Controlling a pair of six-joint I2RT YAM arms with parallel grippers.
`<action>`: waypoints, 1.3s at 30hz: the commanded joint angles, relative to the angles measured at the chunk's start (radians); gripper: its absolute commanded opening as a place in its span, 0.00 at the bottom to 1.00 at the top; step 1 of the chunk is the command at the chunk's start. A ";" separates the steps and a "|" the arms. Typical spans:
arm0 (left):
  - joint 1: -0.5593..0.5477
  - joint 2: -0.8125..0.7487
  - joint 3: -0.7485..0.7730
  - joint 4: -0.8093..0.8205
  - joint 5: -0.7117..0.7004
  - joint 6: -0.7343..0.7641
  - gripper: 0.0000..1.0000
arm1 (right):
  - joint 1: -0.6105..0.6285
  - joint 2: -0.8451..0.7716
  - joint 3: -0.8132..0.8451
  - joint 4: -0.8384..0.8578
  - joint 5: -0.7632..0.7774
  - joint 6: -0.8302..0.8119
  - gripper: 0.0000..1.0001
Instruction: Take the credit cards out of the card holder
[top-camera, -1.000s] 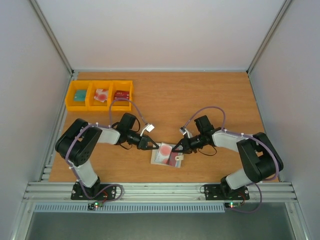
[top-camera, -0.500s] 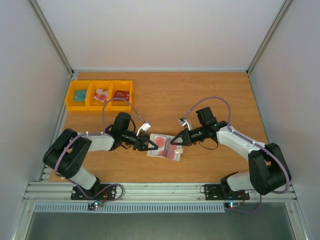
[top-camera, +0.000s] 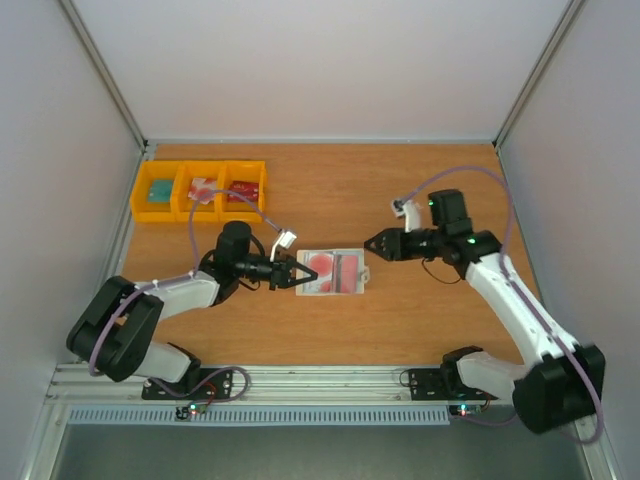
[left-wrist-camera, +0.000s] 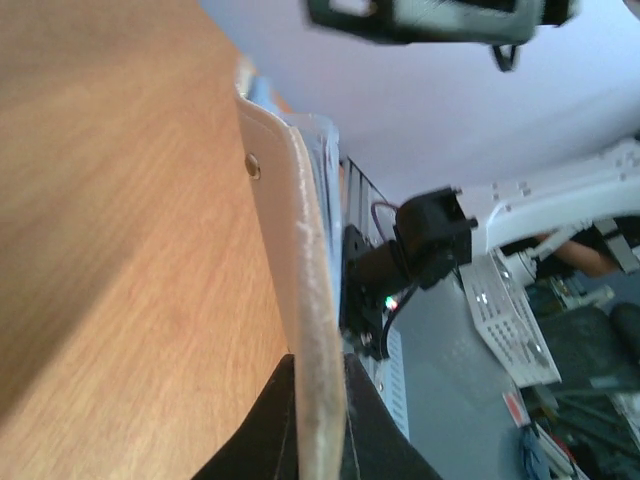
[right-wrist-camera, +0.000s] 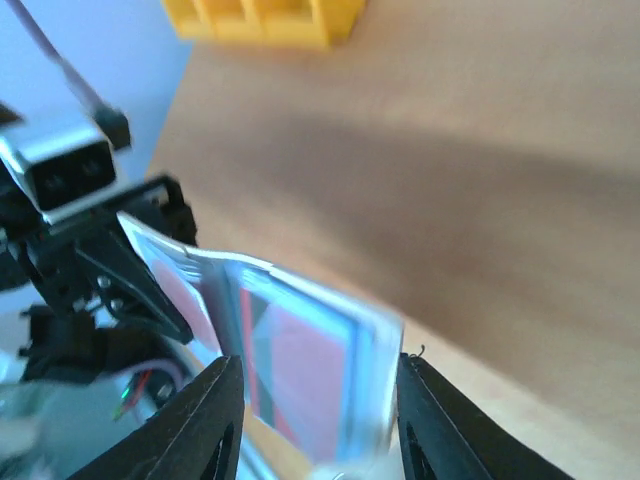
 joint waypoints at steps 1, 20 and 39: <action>0.006 -0.065 -0.026 0.185 -0.126 -0.130 0.00 | -0.011 -0.135 0.087 -0.093 0.260 -0.004 0.43; -0.059 -0.155 -0.047 0.353 -0.209 -0.139 0.00 | 0.224 -0.024 0.077 0.049 -0.085 -0.113 0.37; -0.098 -0.160 -0.044 0.380 -0.237 -0.104 0.00 | 0.213 -0.040 0.047 0.158 -0.198 -0.087 0.01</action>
